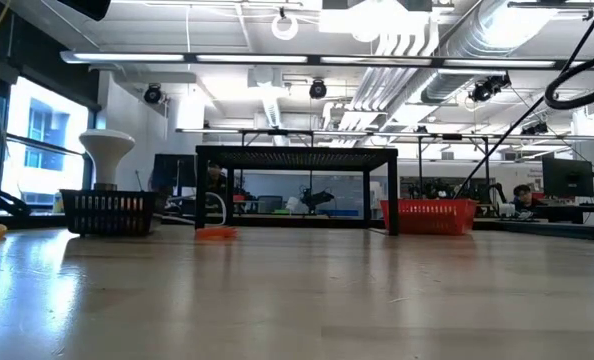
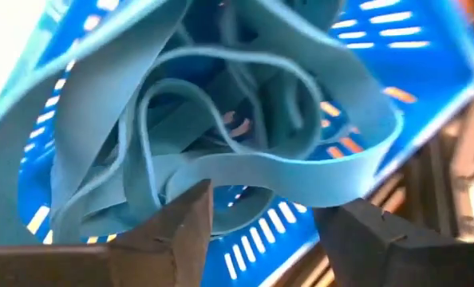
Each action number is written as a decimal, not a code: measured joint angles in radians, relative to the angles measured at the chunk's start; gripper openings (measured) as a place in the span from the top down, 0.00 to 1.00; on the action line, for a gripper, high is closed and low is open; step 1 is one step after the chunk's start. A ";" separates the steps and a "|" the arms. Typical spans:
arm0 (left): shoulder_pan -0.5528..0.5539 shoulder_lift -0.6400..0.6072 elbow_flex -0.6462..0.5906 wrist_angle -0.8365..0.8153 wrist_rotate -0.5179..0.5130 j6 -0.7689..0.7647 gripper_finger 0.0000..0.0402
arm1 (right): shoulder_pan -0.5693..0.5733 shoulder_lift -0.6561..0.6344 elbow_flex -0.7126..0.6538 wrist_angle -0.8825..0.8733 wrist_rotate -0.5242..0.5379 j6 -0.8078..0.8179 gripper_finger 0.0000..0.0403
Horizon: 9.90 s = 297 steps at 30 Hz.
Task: Pick & Place Office Desk Supplies
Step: Put the blue rubber band into the blue basket, then put the yellow spring keychain into the black basket, then put the orange spring keychain into the black basket, then put the black basket on the shelf
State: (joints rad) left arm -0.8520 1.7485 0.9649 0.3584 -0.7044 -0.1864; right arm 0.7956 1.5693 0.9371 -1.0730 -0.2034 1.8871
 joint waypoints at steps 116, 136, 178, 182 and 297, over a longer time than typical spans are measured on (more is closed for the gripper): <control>0.542 -0.448 0.065 -1.520 0.227 -0.389 0.99 | -0.214 0.067 0.026 1.449 0.571 -1.387 0.51; 0.969 -0.443 -0.103 -1.316 0.447 -0.185 0.96 | -0.232 0.150 0.025 1.506 0.568 -1.359 0.51; 0.891 -0.112 -0.008 -0.780 0.655 0.308 0.72 | -0.232 0.155 0.026 1.497 0.518 -1.387 0.51; 0.908 -0.081 -0.008 -0.762 0.628 0.290 0.72 | -0.232 0.155 0.026 1.488 0.518 -1.387 0.51; 0.924 -0.615 -0.083 -1.353 0.547 0.015 0.77 | -0.311 0.155 0.026 1.441 0.518 -1.293 0.51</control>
State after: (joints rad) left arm 0.0722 1.1331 0.8818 -0.9948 -0.1577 -0.1716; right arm 0.4843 1.7241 0.9634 0.3681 0.3145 0.5941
